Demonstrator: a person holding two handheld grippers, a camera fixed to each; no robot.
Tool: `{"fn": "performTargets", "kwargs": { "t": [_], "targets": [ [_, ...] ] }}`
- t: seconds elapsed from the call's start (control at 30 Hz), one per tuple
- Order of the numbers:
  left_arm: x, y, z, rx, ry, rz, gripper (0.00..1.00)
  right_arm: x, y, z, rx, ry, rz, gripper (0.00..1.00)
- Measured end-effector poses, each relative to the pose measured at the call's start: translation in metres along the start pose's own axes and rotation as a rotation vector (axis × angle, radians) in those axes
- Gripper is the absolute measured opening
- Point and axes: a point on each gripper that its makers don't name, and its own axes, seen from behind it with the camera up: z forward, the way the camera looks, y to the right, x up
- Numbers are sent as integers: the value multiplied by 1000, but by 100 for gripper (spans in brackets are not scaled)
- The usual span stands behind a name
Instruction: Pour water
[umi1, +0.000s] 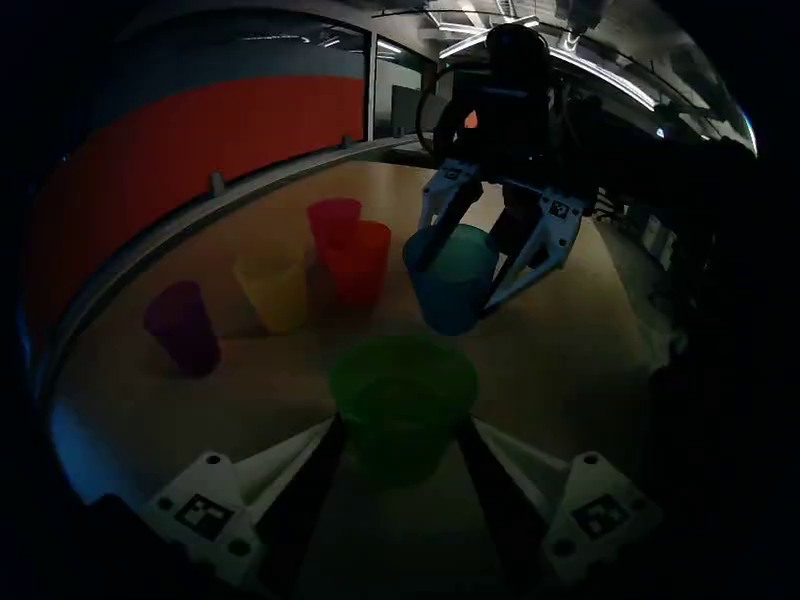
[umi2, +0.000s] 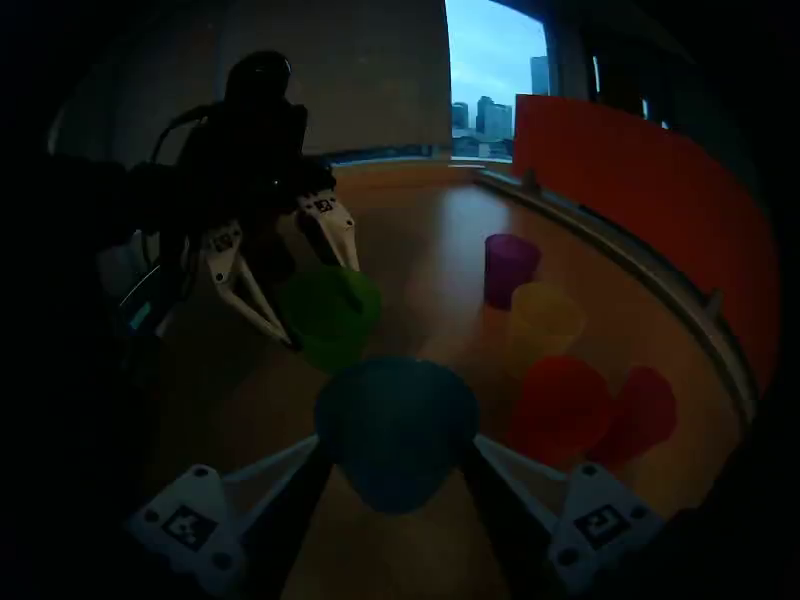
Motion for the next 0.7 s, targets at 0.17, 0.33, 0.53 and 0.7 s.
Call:
{"fn": "performTargets", "kwargs": {
  "t": [0.17, 0.33, 0.53, 0.7],
  "targets": [
    [-1, 2, 0, -12, -13, 9, 79, -4, -1, 1, 6, -10, -1, 87],
    [-4, 3, 2, -19, -31, 20, 79, -6, -2, 2, 8, -18, -3, 87],
    [-7, 2, 5, -24, -44, 31, 79, -8, -4, 3, 11, -24, -8, 87],
    [-7, 1, 6, -24, -47, 30, 79, -13, -4, 4, 12, -33, -11, 87]
  ]
}}
